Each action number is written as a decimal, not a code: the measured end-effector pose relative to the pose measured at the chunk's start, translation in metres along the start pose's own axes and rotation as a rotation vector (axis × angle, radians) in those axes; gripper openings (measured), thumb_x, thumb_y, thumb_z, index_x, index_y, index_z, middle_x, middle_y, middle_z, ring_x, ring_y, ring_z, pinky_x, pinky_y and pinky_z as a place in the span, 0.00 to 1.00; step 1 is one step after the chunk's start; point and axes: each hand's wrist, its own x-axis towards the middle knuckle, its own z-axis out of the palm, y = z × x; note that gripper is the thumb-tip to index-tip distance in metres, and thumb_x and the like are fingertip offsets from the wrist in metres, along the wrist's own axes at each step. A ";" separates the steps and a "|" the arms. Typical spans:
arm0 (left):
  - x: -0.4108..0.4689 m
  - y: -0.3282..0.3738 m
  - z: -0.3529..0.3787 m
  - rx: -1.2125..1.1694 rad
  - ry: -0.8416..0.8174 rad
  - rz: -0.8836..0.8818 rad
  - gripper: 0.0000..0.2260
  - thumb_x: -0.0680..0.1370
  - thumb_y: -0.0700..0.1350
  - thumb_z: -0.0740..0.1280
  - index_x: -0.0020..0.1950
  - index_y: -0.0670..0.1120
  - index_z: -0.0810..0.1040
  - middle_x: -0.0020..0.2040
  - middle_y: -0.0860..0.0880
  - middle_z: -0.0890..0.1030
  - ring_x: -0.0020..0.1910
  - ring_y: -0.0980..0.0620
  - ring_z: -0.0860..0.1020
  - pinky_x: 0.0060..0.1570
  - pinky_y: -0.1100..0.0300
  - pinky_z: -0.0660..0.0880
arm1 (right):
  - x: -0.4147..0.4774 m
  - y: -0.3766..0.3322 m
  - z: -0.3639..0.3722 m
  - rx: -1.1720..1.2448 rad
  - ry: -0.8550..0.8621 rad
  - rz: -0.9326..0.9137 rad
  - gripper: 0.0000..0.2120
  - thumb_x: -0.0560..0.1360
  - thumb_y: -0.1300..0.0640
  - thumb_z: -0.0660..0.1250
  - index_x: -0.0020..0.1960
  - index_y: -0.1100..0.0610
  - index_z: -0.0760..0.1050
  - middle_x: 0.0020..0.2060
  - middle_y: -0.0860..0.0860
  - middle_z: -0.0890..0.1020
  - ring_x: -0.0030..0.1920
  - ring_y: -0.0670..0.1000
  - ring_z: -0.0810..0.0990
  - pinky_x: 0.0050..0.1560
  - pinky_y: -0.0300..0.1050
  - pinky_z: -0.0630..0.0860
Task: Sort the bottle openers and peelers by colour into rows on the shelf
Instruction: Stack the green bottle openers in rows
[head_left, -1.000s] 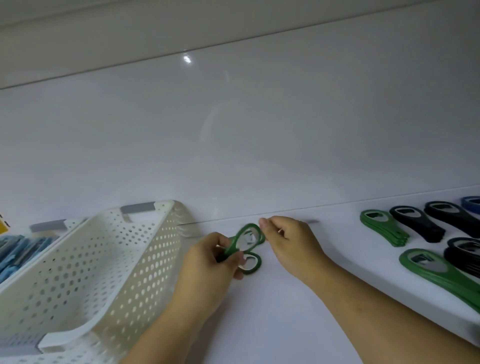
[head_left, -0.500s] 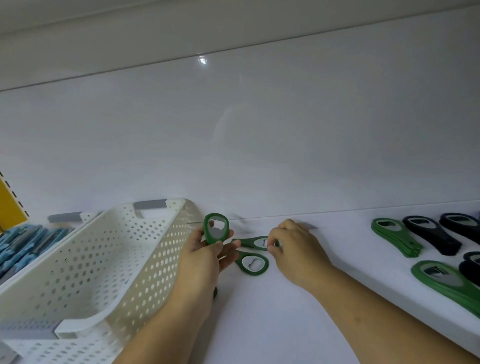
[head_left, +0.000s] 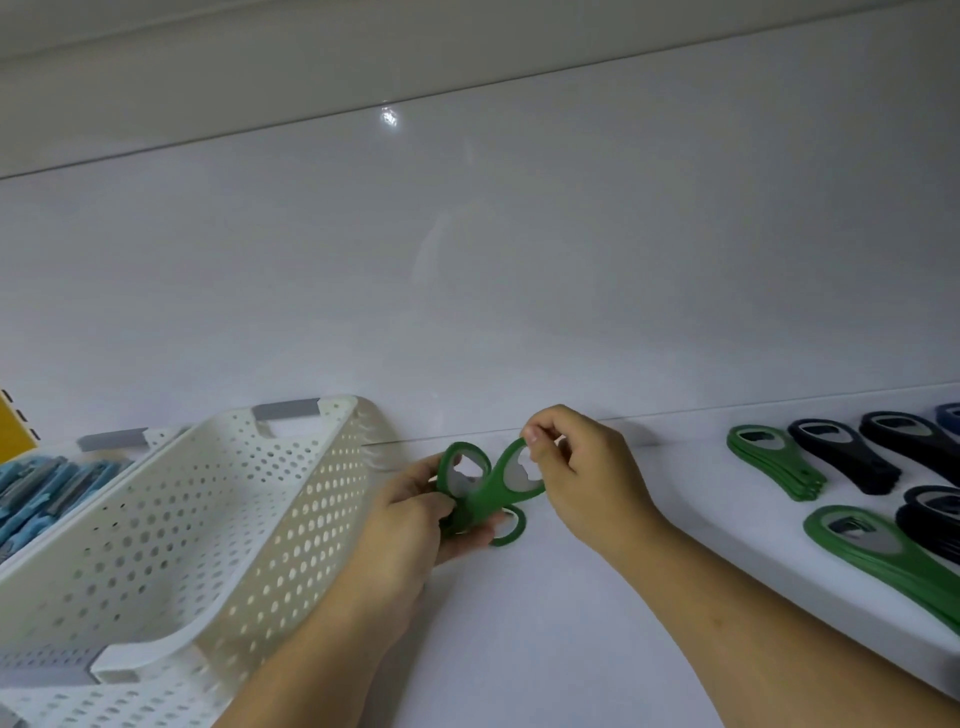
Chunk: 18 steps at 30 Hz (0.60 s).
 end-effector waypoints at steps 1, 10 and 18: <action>-0.002 0.000 0.000 0.008 -0.055 -0.015 0.15 0.80 0.31 0.53 0.53 0.41 0.78 0.43 0.41 0.85 0.41 0.41 0.84 0.37 0.55 0.82 | 0.000 0.001 0.002 0.007 -0.001 -0.013 0.07 0.79 0.55 0.62 0.42 0.48 0.72 0.35 0.43 0.78 0.33 0.46 0.73 0.37 0.42 0.71; -0.007 0.002 0.001 -0.040 -0.276 -0.133 0.10 0.79 0.31 0.60 0.57 0.39 0.75 0.49 0.38 0.84 0.43 0.44 0.84 0.35 0.58 0.81 | -0.002 -0.007 0.007 0.161 0.017 -0.001 0.07 0.77 0.55 0.66 0.41 0.44 0.74 0.35 0.35 0.78 0.29 0.43 0.71 0.34 0.34 0.70; 0.006 0.002 -0.009 -0.330 -0.035 -0.112 0.12 0.80 0.31 0.58 0.60 0.39 0.74 0.50 0.41 0.84 0.43 0.46 0.85 0.34 0.60 0.81 | -0.006 0.001 0.009 -0.448 -0.432 0.187 0.20 0.71 0.38 0.67 0.55 0.51 0.77 0.55 0.46 0.74 0.59 0.49 0.69 0.58 0.44 0.69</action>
